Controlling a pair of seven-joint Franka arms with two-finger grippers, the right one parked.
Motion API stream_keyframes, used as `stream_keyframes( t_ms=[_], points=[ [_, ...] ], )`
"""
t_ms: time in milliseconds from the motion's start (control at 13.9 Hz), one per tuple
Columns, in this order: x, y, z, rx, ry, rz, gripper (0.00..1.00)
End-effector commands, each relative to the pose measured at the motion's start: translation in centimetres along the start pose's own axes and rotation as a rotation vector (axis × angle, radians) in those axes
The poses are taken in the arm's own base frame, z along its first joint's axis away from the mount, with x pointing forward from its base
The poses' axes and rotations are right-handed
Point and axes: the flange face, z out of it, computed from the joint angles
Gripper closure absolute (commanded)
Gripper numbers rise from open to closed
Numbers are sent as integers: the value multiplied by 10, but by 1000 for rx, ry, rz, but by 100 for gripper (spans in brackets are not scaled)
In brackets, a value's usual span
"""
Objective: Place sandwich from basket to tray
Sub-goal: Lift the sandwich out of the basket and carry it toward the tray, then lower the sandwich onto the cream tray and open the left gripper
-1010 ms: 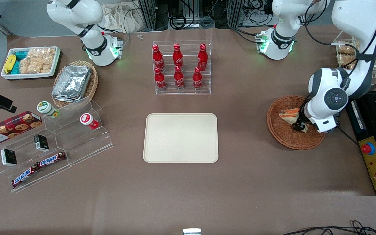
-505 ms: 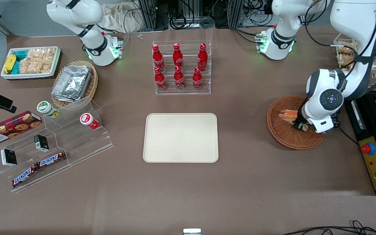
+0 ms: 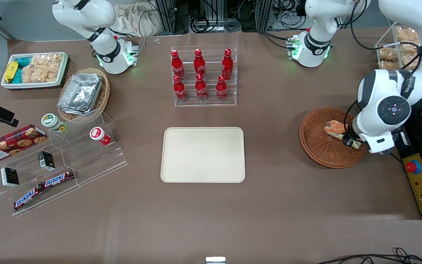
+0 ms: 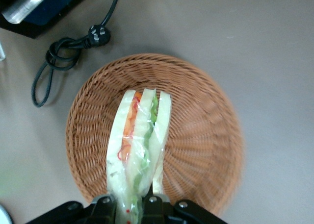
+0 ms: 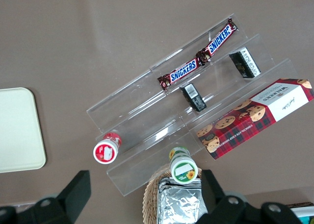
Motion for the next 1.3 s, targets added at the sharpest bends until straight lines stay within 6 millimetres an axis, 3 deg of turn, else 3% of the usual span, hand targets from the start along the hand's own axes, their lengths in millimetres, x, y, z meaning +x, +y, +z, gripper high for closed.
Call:
stream_keyframes(
  t_ms=[0,144,216,361,433,649,794,938,1227],
  points=[
    [-15,30,-97,-50,-38,87,100],
    [-32,49,-162,-161,-82,168,100],
    [-45,55,-185,-209,-71,277,100],
    [-91,66,-201,-250,-42,613,100],
    [-113,76,-196,-256,-44,747,100],
    [-184,126,-164,-315,-64,886,100],
    [-210,167,-120,-370,-93,916,100],
    [-243,194,-83,-405,-111,949,100],
    [-298,223,-23,-403,-118,971,100]
  ],
)
